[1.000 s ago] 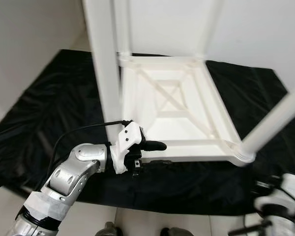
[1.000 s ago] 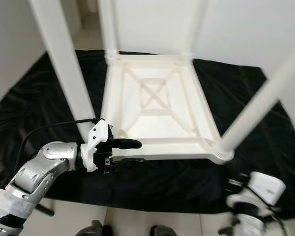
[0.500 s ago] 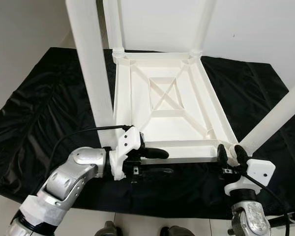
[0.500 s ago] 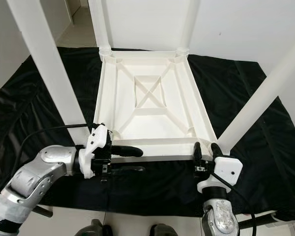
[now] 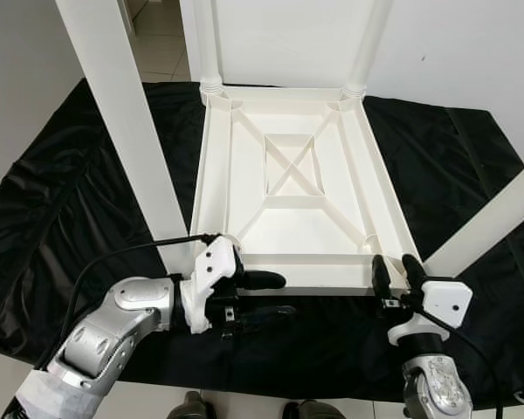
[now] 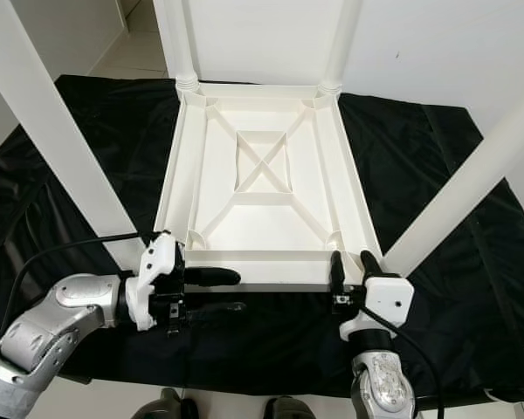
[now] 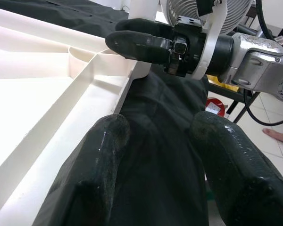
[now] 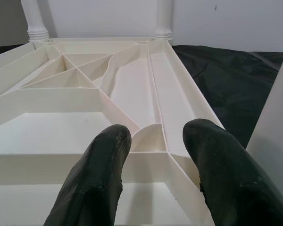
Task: Building children table
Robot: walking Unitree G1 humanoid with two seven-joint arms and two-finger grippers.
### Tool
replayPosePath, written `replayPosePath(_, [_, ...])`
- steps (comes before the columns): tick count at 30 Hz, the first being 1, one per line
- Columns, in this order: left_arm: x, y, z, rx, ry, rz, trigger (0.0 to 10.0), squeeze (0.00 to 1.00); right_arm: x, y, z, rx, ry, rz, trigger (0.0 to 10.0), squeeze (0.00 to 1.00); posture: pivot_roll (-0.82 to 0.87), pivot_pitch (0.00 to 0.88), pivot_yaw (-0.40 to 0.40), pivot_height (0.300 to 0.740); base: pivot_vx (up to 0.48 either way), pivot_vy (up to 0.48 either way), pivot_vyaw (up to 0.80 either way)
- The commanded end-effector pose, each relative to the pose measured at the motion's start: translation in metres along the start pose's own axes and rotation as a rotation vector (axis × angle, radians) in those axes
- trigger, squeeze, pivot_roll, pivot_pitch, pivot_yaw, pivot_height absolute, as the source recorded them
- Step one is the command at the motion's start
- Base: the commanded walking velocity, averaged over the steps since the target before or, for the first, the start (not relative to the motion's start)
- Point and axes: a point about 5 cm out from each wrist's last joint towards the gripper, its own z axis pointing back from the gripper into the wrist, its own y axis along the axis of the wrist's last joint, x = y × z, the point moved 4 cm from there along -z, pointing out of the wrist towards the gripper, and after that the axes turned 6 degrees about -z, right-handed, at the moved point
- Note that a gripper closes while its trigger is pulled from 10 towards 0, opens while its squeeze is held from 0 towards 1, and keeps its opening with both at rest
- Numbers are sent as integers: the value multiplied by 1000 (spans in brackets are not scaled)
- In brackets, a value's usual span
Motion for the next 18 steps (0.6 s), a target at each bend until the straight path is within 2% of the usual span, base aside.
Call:
replayPosePath(1, [-2, 1, 5, -2, 35, -14, 10000, 0, -4, -5, -1, -18, 25, -3, 10000, 0, -17, 60, -6, 740, 0, 0, 0])
replayPosePath(2, [-2, 1, 5, -2, 35, -14, 10000, 0, -4, -5, -1, -18, 25, -3, 10000, 0, -17, 60, -6, 740, 0, 0, 0])
replayPosePath(3, [-6, 2, 7, 7, 84, -25, 10000, 0, -6, -5, -3, -18, 41, -6, 10000, 0, -17, 60, -6, 740, 0, 0, 0])
replayPosePath(4, [-6, 2, 7, 7, 84, -25, 10000, 0, -6, -5, -3, -18, 41, -6, 10000, 0, -17, 60, -6, 740, 0, 0, 0])
replayPosePath(5, [-9, -1, 10, 13, 145, -31, 10000, 0, -9, -5, -5, -17, 59, -7, 10000, 0, -3, 60, -10, 740, 0, 0, 0])
replayPosePath(6, [-9, -1, 10, 13, 145, -31, 10000, 0, -9, -5, -5, -17, 59, -7, 10000, 0, -3, 60, -10, 740, 0, 0, 0])
replayPosePath(9, [-13, -6, 15, 46, 305, -34, 10000, 0, -14, -7, -11, -18, 86, -4, 10000, 0, 13, 65, -19, 740, 0, 0, 0])
replayPosePath(10, [-13, -6, 15, 46, 305, -34, 10000, 0, -14, -7, -11, -18, 86, -4, 10000, 0, 13, 65, -19, 740, 0, 0, 0])
replayPosePath(11, [-13, -8, 18, 59, 371, -7, 10000, 0, -15, -9, -15, -18, 95, -4, 10000, 0, 32, 71, -25, 740, 0, 0, 0])
replayPosePath(13, [-13, -8, 18, 59, 371, -7, 10000, 0, -15, -9, -15, -18, 95, -4, 10000, 0, 32, 71, -25, 740, 0, 0, 0])
replayPosePath(14, [-15, -4, 23, 95, 458, -22, 10000, 0, -15, -10, -19, -19, 108, 2, 10000, 0, 45, 77, -31, 740, 0, 0, 0])
replayPosePath(16, [-15, -4, 23, 95, 458, -22, 10000, 0, -15, -10, -19, -19, 108, 2, 10000, 0, 45, 77, -31, 740, 0, 0, 0])
replayPosePath(17, [-15, -1, 37, 118, 546, -28, 10000, 0, -17, -12, -32, -16, 141, 13, 10000, 0, 82, 83, -47, 740, 0, 0, 0])
replayPosePath(18, [-15, -1, 37, 118, 546, -28, 10000, 0, -17, -12, -32, -16, 141, 13, 10000, 0, 82, 83, -47, 740, 0, 0, 0])
